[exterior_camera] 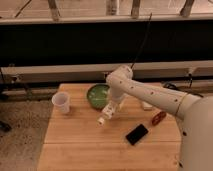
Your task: Place the bottle in the ceramic bowl
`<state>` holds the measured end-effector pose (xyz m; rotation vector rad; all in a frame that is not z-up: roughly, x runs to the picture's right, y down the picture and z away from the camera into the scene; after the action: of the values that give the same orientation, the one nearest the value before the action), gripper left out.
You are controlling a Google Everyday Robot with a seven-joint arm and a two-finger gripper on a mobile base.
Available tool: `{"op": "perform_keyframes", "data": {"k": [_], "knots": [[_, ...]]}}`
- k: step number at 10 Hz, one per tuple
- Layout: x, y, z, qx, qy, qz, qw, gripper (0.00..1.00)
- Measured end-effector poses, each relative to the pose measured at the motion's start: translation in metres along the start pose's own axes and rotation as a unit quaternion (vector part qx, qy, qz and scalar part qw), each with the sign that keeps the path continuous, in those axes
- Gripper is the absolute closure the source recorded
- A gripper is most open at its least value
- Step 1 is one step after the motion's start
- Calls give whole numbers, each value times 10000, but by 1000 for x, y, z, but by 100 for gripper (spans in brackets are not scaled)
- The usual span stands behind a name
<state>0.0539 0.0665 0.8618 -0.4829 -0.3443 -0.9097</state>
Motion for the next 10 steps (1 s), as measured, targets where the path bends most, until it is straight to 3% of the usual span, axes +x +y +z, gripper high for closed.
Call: {"op": "perform_keyframes", "data": {"k": [2,7,10], "knots": [[29,-22,-1,69,-58,0,10000,96],[58,-62,-3,247,-116,-53,9996,95],[59,-85,-4,464,-128,-167,9987,65]]}}
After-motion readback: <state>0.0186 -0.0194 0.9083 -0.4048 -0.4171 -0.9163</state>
